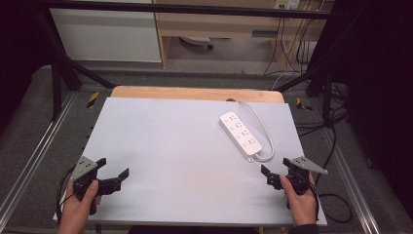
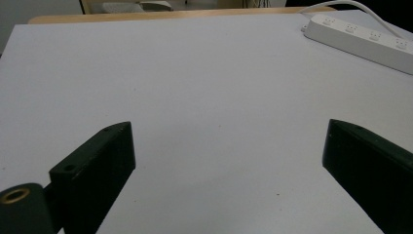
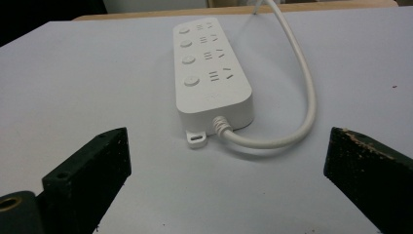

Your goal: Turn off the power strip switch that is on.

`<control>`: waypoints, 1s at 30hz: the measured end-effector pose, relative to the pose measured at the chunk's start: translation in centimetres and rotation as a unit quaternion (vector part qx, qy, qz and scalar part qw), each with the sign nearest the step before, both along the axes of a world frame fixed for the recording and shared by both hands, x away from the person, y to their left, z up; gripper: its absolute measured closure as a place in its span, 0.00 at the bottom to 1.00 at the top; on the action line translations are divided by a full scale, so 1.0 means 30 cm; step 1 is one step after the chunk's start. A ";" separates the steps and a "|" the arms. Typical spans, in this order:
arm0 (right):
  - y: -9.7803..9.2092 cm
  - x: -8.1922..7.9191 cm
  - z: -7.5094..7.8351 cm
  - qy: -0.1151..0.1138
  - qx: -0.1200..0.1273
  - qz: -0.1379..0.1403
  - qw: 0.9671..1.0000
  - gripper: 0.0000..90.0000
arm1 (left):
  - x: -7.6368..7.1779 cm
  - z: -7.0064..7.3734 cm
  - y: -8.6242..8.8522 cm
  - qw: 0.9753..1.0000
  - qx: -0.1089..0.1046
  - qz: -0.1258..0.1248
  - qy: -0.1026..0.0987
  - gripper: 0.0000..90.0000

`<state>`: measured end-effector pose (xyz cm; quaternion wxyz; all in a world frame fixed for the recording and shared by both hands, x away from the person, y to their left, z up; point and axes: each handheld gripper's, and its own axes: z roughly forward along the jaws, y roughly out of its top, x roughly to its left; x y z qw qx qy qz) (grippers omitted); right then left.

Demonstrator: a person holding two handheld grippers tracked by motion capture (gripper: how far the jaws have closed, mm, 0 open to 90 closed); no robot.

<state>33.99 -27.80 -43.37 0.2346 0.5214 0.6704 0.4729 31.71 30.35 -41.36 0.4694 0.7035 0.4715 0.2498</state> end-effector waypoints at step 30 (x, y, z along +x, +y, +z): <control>0.046 0.009 0.016 0.000 -0.007 0.016 1.000 0.03 | 0.000 -0.007 -0.014 1.000 0.009 -0.012 0.008 0.06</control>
